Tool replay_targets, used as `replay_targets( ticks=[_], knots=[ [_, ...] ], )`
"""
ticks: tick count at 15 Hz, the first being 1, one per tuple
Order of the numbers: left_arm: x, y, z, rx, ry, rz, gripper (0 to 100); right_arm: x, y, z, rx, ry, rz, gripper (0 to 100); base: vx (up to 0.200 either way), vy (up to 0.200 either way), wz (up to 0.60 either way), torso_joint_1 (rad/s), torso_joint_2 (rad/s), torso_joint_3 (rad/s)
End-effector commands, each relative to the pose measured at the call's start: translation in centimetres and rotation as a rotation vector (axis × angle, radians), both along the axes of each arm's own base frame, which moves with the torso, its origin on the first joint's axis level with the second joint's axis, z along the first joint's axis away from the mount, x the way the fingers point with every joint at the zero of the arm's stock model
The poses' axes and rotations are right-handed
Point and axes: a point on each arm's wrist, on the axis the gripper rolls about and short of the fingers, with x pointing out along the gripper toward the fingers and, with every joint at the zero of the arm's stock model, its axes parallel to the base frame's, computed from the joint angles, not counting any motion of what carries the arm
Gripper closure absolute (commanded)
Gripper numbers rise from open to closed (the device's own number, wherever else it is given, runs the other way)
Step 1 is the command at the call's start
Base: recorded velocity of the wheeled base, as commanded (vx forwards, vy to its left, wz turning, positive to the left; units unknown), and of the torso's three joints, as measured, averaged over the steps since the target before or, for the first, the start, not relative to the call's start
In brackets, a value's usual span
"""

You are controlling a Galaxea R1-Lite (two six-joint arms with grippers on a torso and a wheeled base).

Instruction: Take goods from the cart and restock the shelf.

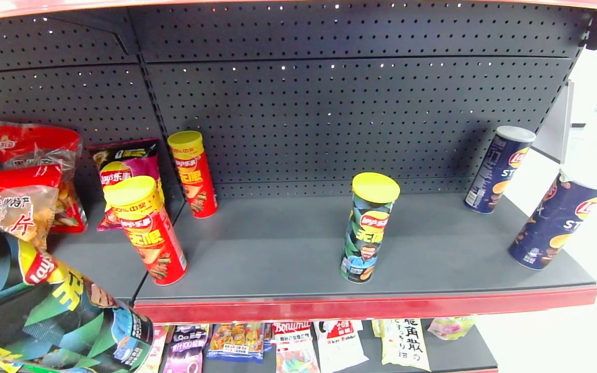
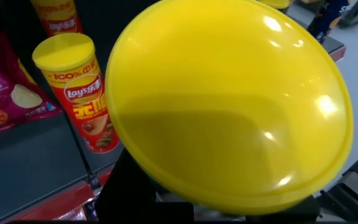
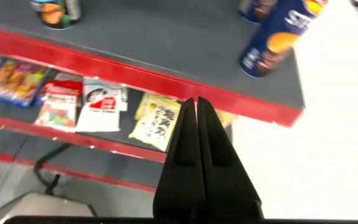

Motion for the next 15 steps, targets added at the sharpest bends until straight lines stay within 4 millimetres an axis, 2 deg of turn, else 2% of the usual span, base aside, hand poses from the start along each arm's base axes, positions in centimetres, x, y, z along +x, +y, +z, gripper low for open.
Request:
replay_targets(
  ticks=[1, 2, 3, 6, 11, 14, 15],
  knots=[
    [0.5, -0.1, 0.0, -0.003, 0.018, -0.026, 100, -1.4, -0.5, -1.7, 0.020, -0.051, -0.048, 100, 0.000, 0.000, 0.00, 0.000, 0.00, 0.000],
    [0.6, -0.1, 0.0, -0.006, 0.021, -0.040, 100, -1.6, -0.5, -2.1, 0.023, -0.059, -0.049, 100, 0.000, 0.000, 0.00, 0.000, 0.00, 0.000],
    [0.9, -0.2, 0.0, -0.010, 0.033, -0.064, 100, -2.2, -0.7, -3.4, 0.029, -0.076, -0.052, 0, 0.000, 0.000, 0.00, 0.000, 0.00, 0.000],
    [2.0, -0.6, 0.4, -0.013, 0.059, -0.138, 100, -3.5, -1.0, -5.7, 0.070, -0.162, -0.059, 0, 0.000, 0.000, 0.00, 0.000, 0.00, 0.000],
    [4.4, -1.9, 0.5, -0.014, 0.086, -0.237, 100, -3.6, -1.2, -5.9, 0.100, -0.184, -0.087, 0, 0.000, 0.000, 0.00, 0.000, 0.00, 0.000],
    [5.4, -2.3, 0.5, -0.014, 0.081, -0.255, 100, -3.4, -1.1, -5.2, 0.106, -0.177, -0.076, 0, 0.000, 0.000, 0.00, 0.000, 0.00, 0.000],
    [6.1, -2.5, 0.5, -0.015, 0.078, -0.256, 100, -3.1, -1.0, -3.7, 0.149, -0.154, -0.094, 0, 0.000, 0.000, 0.00, 0.000, 0.00, 0.000]
  ],
)
